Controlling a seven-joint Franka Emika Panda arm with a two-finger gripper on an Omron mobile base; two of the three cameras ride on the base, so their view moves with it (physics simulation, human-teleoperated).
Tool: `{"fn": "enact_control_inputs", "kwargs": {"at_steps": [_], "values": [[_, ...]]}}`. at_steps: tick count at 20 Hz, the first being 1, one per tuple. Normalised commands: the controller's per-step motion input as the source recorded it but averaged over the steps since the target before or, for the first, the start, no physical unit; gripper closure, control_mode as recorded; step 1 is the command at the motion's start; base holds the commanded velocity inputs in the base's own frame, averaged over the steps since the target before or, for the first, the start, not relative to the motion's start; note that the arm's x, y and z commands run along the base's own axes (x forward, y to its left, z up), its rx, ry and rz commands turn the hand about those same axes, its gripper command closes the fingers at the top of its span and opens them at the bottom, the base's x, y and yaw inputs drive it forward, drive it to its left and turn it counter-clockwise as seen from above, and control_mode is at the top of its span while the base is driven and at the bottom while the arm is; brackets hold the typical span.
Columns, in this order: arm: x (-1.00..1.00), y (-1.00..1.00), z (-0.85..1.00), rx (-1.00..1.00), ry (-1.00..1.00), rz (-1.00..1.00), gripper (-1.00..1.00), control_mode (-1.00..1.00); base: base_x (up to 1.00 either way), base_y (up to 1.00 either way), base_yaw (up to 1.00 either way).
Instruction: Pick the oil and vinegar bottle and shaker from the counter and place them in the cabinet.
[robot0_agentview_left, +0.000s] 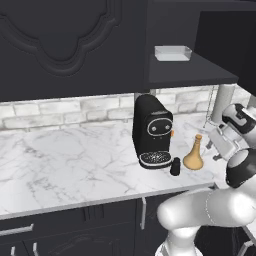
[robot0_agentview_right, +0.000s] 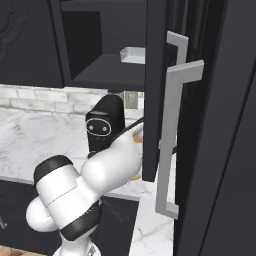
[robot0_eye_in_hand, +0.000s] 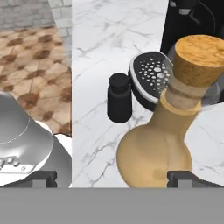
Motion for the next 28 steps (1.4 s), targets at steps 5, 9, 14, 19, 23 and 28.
{"fn": "enact_control_inputs", "kwargs": {"at_steps": [5, 9, 14, 19, 23, 28], "values": [[0.35, -0.07, -0.07, 0.01, 0.00, 0.00, -1.00, -1.00, 0.00, 0.00, 0.00], [0.39, -0.09, -0.09, 0.08, 0.00, 0.00, -1.00, -1.00, 0.00, 0.00, 0.00], [0.30, -0.07, -0.16, 0.11, 0.00, 0.00, -1.00, -1.00, 0.00, 0.00, 0.00], [0.24, -0.01, -0.24, 0.10, 0.00, 0.00, -1.00, -1.00, 0.00, 0.00, 0.00], [0.27, 0.00, -0.21, 0.07, 0.00, 0.01, -1.00, -1.00, 0.00, 0.00, 0.00], [0.24, 0.00, -0.19, 0.06, 0.00, 0.00, -1.00, -1.00, 0.00, 0.00, 0.00]]}}
